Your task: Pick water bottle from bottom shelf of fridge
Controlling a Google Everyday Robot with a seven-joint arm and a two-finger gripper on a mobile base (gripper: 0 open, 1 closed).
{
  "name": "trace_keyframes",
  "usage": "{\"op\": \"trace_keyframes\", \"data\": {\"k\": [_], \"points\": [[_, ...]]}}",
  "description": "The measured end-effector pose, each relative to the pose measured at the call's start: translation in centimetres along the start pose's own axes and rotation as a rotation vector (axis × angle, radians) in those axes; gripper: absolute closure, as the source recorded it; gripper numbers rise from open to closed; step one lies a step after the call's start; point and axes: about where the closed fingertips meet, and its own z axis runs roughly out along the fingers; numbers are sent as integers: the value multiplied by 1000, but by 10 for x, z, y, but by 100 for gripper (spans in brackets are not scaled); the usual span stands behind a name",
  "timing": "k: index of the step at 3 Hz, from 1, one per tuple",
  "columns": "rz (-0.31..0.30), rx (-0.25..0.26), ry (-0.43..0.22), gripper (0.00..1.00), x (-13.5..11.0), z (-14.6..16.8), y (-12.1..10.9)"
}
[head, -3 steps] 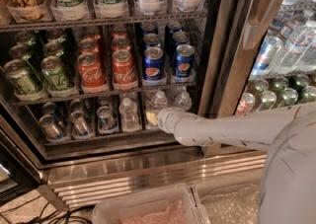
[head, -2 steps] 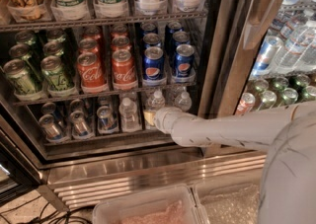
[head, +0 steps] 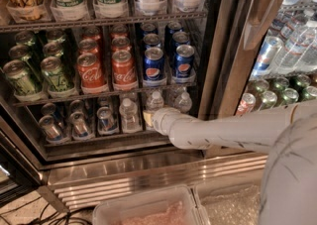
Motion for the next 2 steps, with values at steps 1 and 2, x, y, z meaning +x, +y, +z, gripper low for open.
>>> {"op": "trace_keyframes", "data": {"k": [1,2], "points": [[-4,-3,-3,100,-1,0,6],[-10,-4,-8,100,-2,1,10]]}}
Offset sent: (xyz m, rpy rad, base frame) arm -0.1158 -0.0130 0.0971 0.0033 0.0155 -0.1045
